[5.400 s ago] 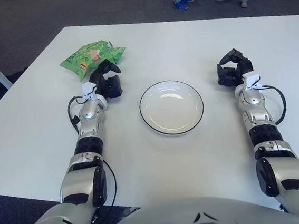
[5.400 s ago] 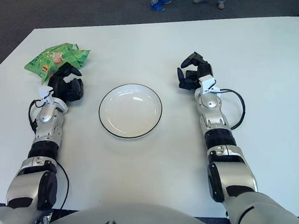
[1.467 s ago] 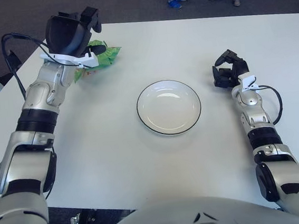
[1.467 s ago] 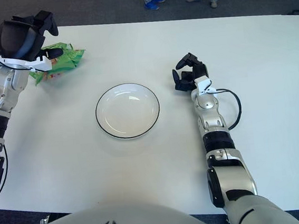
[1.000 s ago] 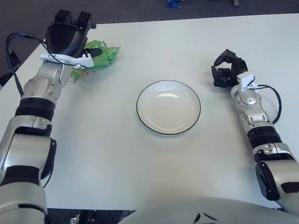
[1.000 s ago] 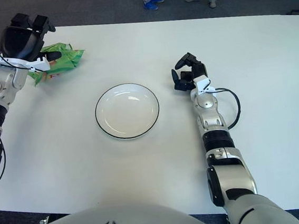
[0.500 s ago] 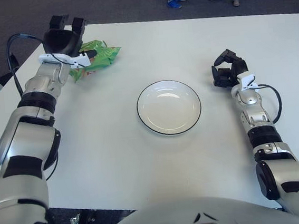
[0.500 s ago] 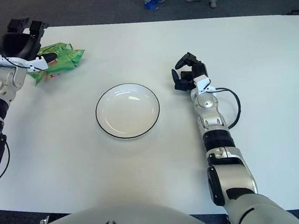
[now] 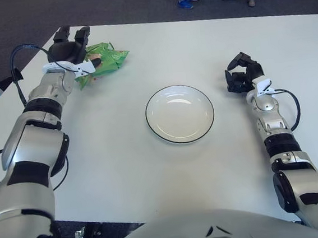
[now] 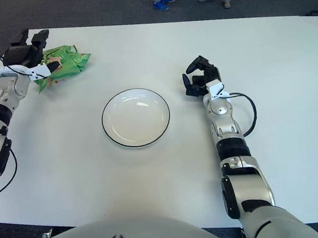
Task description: Put the snack into the plate.
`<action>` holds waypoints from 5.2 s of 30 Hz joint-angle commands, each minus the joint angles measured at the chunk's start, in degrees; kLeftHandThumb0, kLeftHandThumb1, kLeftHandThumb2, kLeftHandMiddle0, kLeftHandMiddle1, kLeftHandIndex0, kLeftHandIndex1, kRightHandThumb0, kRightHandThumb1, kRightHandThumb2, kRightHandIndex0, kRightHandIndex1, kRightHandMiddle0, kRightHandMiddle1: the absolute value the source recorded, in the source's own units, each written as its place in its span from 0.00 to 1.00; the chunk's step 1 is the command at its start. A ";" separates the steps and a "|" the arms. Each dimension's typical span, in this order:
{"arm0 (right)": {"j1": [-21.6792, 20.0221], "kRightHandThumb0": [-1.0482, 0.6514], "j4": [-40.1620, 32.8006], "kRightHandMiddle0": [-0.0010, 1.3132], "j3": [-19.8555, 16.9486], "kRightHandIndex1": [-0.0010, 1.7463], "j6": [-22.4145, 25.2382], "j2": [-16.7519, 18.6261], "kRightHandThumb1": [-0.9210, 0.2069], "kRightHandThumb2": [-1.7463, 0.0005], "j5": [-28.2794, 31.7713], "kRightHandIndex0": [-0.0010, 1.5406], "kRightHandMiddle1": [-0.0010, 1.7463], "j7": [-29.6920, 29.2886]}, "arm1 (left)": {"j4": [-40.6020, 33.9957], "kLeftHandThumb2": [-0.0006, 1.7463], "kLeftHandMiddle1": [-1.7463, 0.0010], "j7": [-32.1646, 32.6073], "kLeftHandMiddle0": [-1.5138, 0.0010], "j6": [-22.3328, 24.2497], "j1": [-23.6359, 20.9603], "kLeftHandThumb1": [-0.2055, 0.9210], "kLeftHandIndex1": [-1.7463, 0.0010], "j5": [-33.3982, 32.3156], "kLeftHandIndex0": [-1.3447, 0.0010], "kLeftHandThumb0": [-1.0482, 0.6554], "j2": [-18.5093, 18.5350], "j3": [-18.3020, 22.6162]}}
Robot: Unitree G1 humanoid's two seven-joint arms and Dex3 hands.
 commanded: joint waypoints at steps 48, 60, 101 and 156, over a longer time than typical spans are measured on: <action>6.75 0.35 -2.04 0.42 3.49 1.00 3.64 -1.01 0.46 0.30 -3.62 0.85 1.00 1.87 | 4.53 0.48 1.00 -8.91 1.00 11.46 0.24 1.00 0.93 -11.73 1.00 0.00 -14.06 1.55; 7.03 0.35 -3.01 0.42 4.10 1.00 4.47 -1.44 0.47 0.30 -4.43 0.85 1.00 1.72 | 5.00 0.38 1.00 -7.41 1.00 13.30 0.90 1.00 0.87 -10.75 1.00 0.00 -14.21 0.21; 6.41 0.34 -4.55 0.44 4.35 1.00 7.09 -1.04 0.49 0.28 -5.69 0.84 1.00 0.71 | -28.87 0.32 0.64 -19.43 1.00 -16.71 22.23 1.00 0.56 -12.48 1.00 0.02 10.74 0.59; 5.35 0.33 -2.22 0.47 4.64 1.00 6.12 -0.97 0.54 0.24 -6.13 0.84 1.00 0.22 | -58.56 0.38 0.60 -19.04 1.00 7.34 28.54 1.00 0.73 -10.21 1.00 0.00 1.69 16.71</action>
